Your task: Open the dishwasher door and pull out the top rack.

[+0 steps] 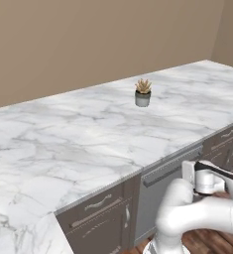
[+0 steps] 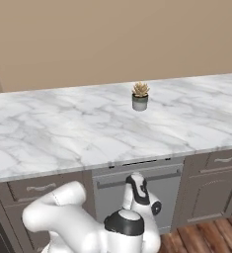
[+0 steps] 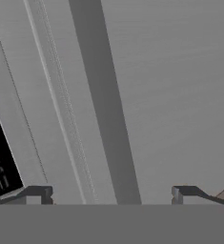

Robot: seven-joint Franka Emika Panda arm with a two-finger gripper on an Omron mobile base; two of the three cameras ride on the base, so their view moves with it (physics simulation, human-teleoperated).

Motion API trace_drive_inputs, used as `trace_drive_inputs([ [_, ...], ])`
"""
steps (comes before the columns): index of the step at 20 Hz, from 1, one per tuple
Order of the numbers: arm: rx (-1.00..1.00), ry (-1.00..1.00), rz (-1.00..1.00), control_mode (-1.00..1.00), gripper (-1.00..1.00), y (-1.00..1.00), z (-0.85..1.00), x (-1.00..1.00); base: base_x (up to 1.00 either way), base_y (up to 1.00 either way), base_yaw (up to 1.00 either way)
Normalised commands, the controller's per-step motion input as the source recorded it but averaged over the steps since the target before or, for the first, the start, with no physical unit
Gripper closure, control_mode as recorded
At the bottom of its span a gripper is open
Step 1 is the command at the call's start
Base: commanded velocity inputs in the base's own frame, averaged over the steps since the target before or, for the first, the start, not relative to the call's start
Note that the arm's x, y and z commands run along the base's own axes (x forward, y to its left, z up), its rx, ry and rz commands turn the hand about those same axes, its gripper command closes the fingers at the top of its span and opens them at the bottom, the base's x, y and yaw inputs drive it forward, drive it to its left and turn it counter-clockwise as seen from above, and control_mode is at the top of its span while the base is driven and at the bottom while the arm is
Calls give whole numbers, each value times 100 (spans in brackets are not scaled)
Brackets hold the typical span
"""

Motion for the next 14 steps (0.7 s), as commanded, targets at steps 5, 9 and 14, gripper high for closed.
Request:
trace_drive_inputs([
  [5,2,0,0,-100,-100,0,-20,34,0,0,0],
  [9,0,0,0,-100,-100,0,-35,44,0,0,0],
  [14,0,0,0,-100,-100,0,-41,45,0,0,0],
])
